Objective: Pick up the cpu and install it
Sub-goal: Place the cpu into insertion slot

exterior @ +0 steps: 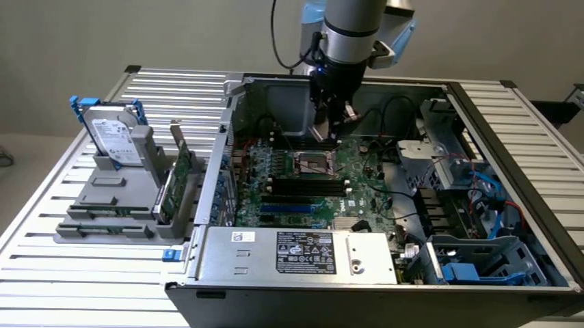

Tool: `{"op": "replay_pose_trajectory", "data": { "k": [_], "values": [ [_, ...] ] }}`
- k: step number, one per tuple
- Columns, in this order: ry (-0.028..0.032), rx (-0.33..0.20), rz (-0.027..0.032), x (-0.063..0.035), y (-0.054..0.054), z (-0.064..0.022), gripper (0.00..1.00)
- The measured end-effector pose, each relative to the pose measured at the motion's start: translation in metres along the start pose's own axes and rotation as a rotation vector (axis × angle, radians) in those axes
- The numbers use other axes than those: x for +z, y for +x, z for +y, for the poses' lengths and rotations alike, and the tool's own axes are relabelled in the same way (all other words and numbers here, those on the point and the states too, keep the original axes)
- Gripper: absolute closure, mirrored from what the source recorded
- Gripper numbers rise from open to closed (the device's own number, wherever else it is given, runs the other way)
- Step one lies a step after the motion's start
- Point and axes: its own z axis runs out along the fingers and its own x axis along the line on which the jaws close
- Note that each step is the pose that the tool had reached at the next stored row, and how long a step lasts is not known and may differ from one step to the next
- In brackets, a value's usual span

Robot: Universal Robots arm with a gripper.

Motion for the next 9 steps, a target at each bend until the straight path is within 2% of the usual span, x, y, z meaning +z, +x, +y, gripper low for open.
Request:
{"op": "replay_pose_trajectory", "data": {
  "k": [2, 9],
  "values": [
    [-0.0021, 0.030, -0.0003, 0.0019, -0.0002, 0.0000, 0.45],
    [-0.0014, 0.122, -0.0008, 0.0068, -0.0008, -0.0002, 0.45]
  ]
}}
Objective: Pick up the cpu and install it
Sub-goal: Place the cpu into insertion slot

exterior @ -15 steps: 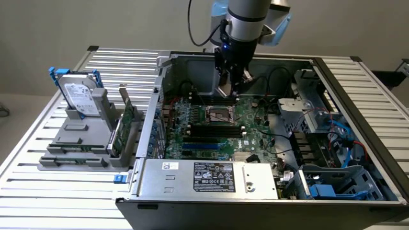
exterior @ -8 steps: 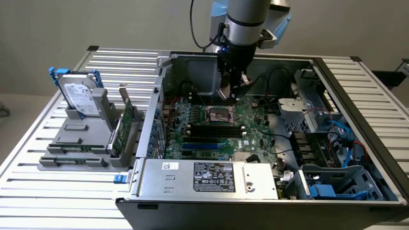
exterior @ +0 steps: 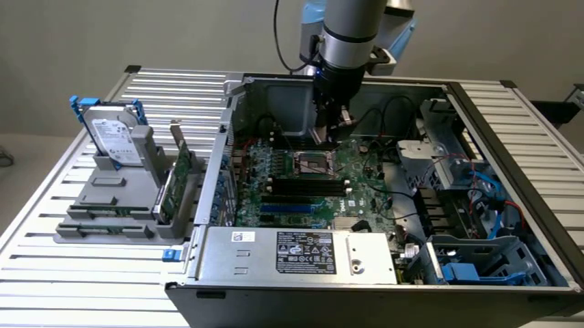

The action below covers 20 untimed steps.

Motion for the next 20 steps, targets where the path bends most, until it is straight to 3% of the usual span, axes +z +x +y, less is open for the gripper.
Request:
{"op": "replay_pose_trajectory", "data": {
  "k": [6, 9, 14, 20],
  "values": [
    [-0.0034, 0.064, 0.0000, 0.0021, 0.000, -0.0010, 0.45],
    [-0.0044, 0.077, -0.0014, 0.0044, 0.001, -0.0055, 0.45],
    [-0.0049, 0.098, -0.0095, 0.0106, 0.003, -0.0134, 0.45],
    [-0.0137, 0.177, -0.0108, 0.0152, 0.003, -0.0143, 0.45]
  ]
}}
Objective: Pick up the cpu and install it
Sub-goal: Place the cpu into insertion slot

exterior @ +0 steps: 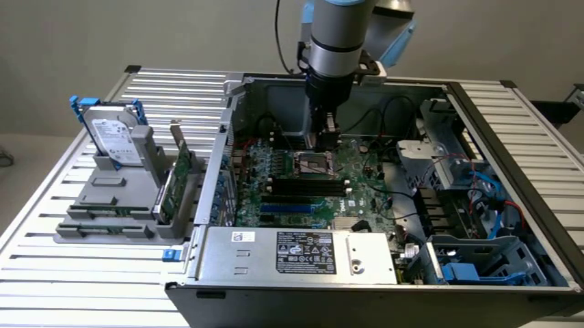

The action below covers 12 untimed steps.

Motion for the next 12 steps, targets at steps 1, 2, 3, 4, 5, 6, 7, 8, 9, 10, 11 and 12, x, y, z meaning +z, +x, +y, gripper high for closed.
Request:
{"op": "replay_pose_trajectory", "data": {
  "k": [1, 2, 3, 4, 5, 6, 7, 8, 9, 10, 11, 12],
  "values": [
    [-0.0016, 0.016, -0.0001, 0.0008, -0.0001, 0.0000, 0.45],
    [-0.0033, 0.031, -0.0002, 0.0015, -0.0002, 0.0000, 0.45],
    [-0.0048, 0.046, -0.0003, 0.0023, -0.0002, 0.0000, 0.45],
    [-0.0065, 0.062, -0.0003, 0.0031, -0.0003, 0.0000, 0.45],
    [-0.0081, 0.078, -0.0004, 0.0039, -0.0004, 0.0000, 0.45],
    [-0.0095, 0.094, -0.0006, 0.0049, -0.0005, 0.0000, 0.45],
    [-0.0105, 0.106, -0.0009, 0.0058, -0.0006, 0.0000, 0.45],
    [-0.0106, 0.118, -0.0014, 0.0068, -0.0007, 0.0000, 0.45],
    [-0.0102, 0.129, -0.0021, 0.0075, -0.0008, 0.0000, 0.45],
    [-0.0093, 0.138, -0.0029, 0.0081, -0.0008, 0.0000, 0.45],
    [-0.0074, 0.146, -0.0040, 0.0087, -0.0009, -0.0001, 0.45],
    [-0.0049, 0.152, -0.0054, 0.0091, -0.0009, -0.0002, 0.45]
  ]
}}
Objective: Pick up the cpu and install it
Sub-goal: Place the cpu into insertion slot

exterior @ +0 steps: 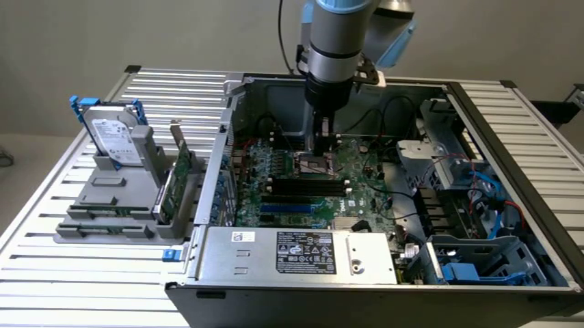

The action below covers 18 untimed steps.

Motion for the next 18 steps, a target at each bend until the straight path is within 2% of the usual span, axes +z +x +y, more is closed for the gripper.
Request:
{"op": "replay_pose_trajectory", "data": {
  "k": [3, 5, 11, 13, 16, 18],
  "values": [
    [0.0063, 0.014, -0.0061, 0.0014, 0.000, -0.0008, 0.45],
    [0.0083, 0.020, -0.0114, 0.0023, 0.000, -0.0016, 0.45],
    [0.0056, 0.025, -0.0197, 0.0074, -0.001, -0.0102, 0.45],
    [-0.0014, 0.025, -0.0222, 0.0092, -0.002, -0.0118, 0.45],
    [-0.0196, 0.023, -0.0271, 0.0109, -0.002, -0.0123, 0.45],
    [-0.0287, 0.022, -0.0306, 0.0118, -0.002, -0.0125, 0.45]
  ]
}}
